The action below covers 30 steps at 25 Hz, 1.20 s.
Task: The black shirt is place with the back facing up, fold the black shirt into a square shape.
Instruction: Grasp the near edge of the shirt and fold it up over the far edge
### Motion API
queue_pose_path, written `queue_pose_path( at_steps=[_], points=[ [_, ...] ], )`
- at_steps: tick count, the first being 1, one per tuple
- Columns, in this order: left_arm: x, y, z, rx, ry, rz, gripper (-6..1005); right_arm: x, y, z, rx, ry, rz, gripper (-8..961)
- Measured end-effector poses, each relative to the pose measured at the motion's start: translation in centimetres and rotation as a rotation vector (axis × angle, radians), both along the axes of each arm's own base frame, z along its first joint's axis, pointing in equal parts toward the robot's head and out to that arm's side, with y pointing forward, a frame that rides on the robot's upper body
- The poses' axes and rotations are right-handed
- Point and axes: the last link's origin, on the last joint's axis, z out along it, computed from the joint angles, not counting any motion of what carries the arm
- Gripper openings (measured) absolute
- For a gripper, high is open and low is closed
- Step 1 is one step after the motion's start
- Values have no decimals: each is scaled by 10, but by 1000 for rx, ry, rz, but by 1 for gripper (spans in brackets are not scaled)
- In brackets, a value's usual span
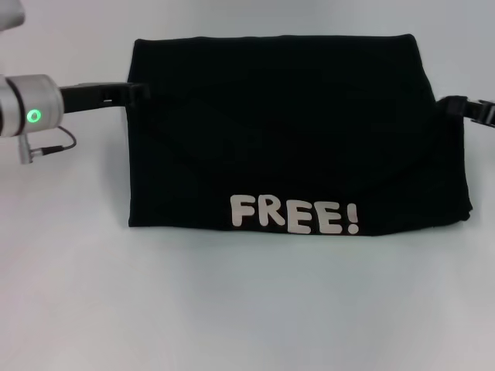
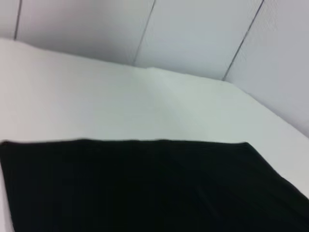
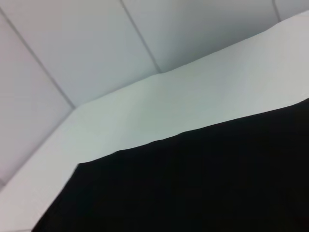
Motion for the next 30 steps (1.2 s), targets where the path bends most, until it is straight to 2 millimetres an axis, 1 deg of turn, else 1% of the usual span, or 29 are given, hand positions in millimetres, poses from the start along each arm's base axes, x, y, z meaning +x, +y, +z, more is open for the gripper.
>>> queue_pose_path(
  at_steps=[5, 10, 13, 15, 17, 18, 21, 22, 23, 25, 30],
  points=[
    [10, 15, -6, 55, 53, -8, 18, -16, 23, -10, 27, -64, -19, 70],
    [16, 25, -3, 99, 92, -3, 18, -34, 42, -7, 35, -101, -20, 77],
    [16, 27, -6, 108, 101, 8, 18, -36, 45, -8, 33, -111, -39, 81],
    [14, 27, -11, 111, 110, 23, 18, -34, 47, -13, 26, -125, -70, 84],
    [9, 25, -21, 113, 128, 44, 18, -30, 46, -23, 15, -143, -113, 86],
    [7, 23, -26, 113, 138, 52, 18, -30, 46, -23, 15, -143, -113, 88],
    [2, 18, -41, 111, 168, 72, 17, -26, 44, -33, 18, -152, -146, 92],
    [0, 14, -50, 108, 183, 77, 16, -25, 44, -36, 21, -154, -154, 93],
    [0, 14, -50, 108, 184, 77, 16, -25, 42, -39, 19, -152, -158, 95],
    [0, 11, -58, 98, 199, 65, 15, -23, 40, -43, 16, -149, -164, 97],
    [1, 8, -66, 73, 235, 42, 84, -22, 35, -50, 6, -149, -162, 104]
  ],
)
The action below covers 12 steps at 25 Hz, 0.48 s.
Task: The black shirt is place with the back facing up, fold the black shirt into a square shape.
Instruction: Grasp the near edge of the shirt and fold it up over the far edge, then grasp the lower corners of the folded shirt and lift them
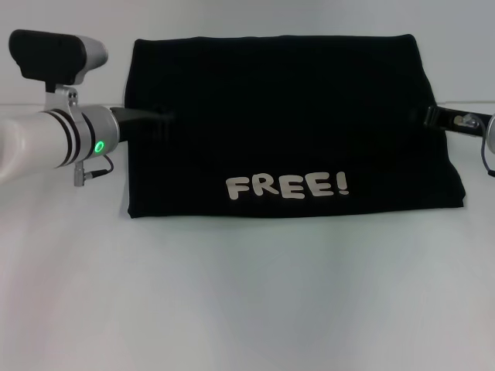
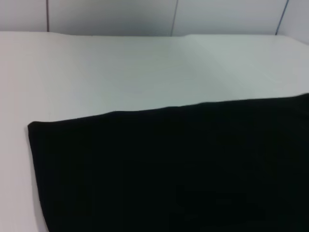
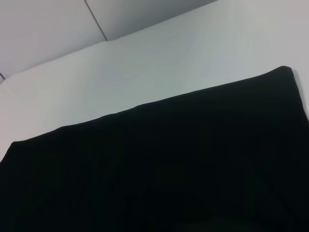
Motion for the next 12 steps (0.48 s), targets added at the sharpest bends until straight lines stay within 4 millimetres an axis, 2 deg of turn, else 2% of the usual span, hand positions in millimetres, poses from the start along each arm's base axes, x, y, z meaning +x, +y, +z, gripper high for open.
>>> queue_pose_path(
  at_steps=[3, 5, 10, 12],
  points=[
    [0, 1, 1, 0, 21, -3, 126, 1, -1, 1, 9, -5, 5, 108],
    [0, 3, 2, 6, 26, -3, 204, 2, -2, 5, 37, 5, 3, 111],
    [5, 10, 10, 41, 47, -8, 404, 5, -2, 19, 112, 64, 8, 349],
    [7, 15, 16, 64, 61, -11, 487, 6, -3, 22, 119, 75, 13, 474]
  ],
)
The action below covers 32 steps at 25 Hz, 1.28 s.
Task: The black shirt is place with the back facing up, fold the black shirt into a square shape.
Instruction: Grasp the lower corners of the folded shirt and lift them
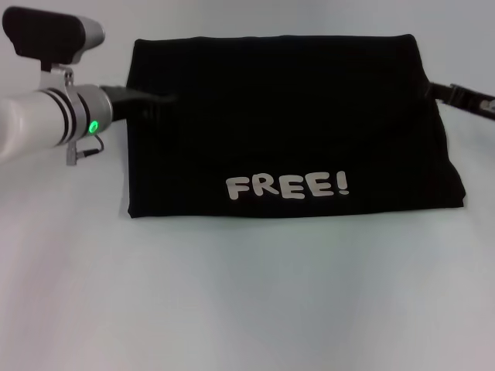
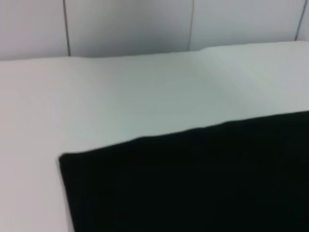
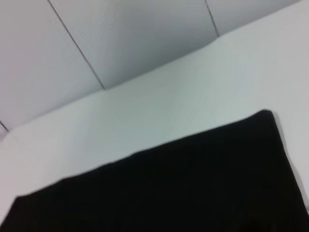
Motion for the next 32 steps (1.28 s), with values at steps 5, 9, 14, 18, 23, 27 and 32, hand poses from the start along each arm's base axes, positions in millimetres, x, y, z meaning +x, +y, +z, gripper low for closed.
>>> queue_pose_path(
  at_steps=[5, 9, 14, 18, 23, 27, 32],
  points=[
    [3, 5, 11, 35, 11, -10, 700, 2, -3, 12, 14, 46, 34, 714],
    [3, 7, 15, 46, 10, -13, 836, 5, -5, 16, 14, 60, 41, 789],
    [-2, 1, 26, 64, -37, -4, 910, 3, -9, 17, -9, 60, 79, 781],
    [-11, -25, 38, -35, -141, -30, 910, 4, -27, 21, -87, 100, 171, 776],
    [-24, -67, 46, -194, -262, -30, 909, 11, -49, 26, -148, 134, 239, 778],
    [-35, -88, 45, -268, -337, 22, 909, 19, -67, 30, -165, 178, 269, 778],
    [-53, -95, 40, -240, -404, 147, 909, 28, -79, 32, -152, 206, 259, 777]
  ],
)
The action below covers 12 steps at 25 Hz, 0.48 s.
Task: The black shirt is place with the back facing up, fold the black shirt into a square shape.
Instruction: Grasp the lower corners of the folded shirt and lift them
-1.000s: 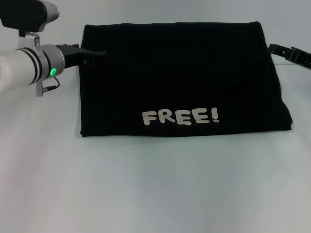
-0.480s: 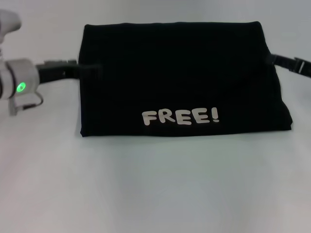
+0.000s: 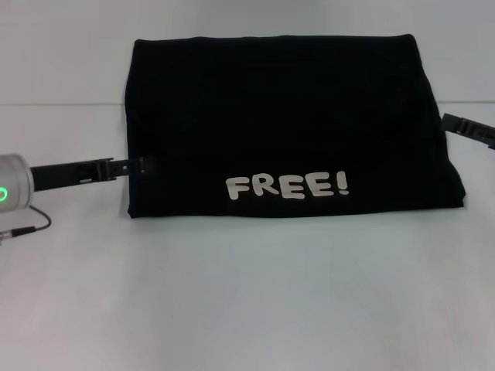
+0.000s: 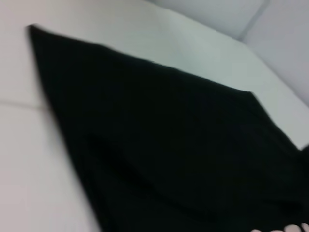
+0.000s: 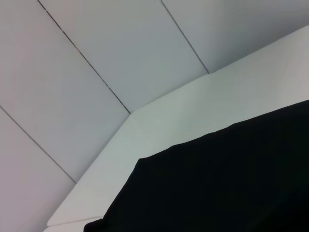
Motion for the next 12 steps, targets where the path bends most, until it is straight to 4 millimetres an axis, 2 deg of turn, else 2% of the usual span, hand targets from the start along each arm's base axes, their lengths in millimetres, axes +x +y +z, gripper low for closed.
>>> queue_pose_path(
  at_steps=[5, 12],
  points=[
    [-14, -3, -14, 3, -18, 86, 908, 3, -3, 0, -2, 5, -5, 777],
    [-11, -6, -34, -51, 13, 74, 908, 4, -4, 1, -1, 5, -9, 778]
  ],
)
